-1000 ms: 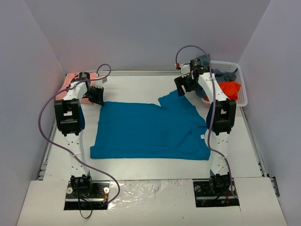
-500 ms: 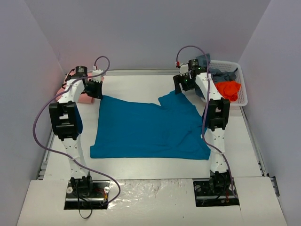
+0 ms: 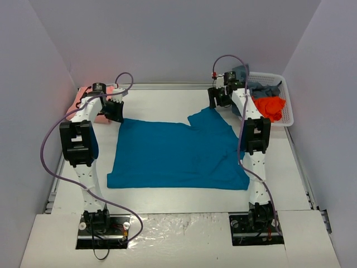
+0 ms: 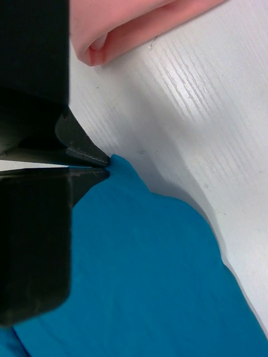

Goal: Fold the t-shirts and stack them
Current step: Grap the side of the flattened tshirt furthest away from the robot with both arms

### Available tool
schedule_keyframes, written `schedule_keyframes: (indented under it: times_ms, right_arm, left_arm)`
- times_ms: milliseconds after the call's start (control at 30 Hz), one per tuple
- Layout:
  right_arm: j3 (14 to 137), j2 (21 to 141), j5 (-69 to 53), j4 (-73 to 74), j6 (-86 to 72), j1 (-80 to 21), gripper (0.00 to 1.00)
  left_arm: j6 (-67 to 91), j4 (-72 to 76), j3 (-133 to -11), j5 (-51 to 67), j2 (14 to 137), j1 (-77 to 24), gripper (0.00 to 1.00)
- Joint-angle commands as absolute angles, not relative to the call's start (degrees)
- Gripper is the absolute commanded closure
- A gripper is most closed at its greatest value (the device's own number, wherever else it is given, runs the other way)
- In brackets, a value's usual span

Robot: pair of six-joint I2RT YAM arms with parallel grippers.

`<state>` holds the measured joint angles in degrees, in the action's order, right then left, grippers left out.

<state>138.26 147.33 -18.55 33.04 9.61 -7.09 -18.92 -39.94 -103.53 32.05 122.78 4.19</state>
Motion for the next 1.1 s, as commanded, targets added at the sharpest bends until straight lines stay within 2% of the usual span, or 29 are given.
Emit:
schedule_keyframes:
  times_ms: [0, 367, 467, 600, 700, 1067]
  right_arm:
    - [140.4, 149.0, -16.6, 32.5, 8.2, -6.8, 0.37]
    - [140.7, 151.2, -19.3, 32.4, 7.9, -6.8, 0.43]
    - [140.8, 152.0, -20.0, 32.5, 7.9, -6.8, 0.49]
    - [140.6, 152.8, -21.6, 32.7, 8.6, -6.9, 0.72]
    - [139.8, 153.5, -21.2, 32.8, 9.1, -6.9, 0.80]
    - [139.7, 154.8, -19.1, 33.7, 10.9, -7.6, 0.81]
  left_arm:
    - [-19.9, -39.6, -103.8, 32.3, 118.8, 3.8, 0.97]
    - [-20.1, -39.7, -103.6, 32.7, 119.9, 3.6, 0.98]
    - [-20.1, -39.7, -103.5, 33.1, 120.2, 3.6, 0.98]
    - [-20.3, -39.7, -103.4, 32.9, 120.4, 3.5, 0.98]
    - [-20.6, -40.0, -103.4, 33.0, 120.6, 3.7, 0.98]
    - [-20.7, -40.7, -104.1, 33.4, 121.3, 3.6, 0.98]
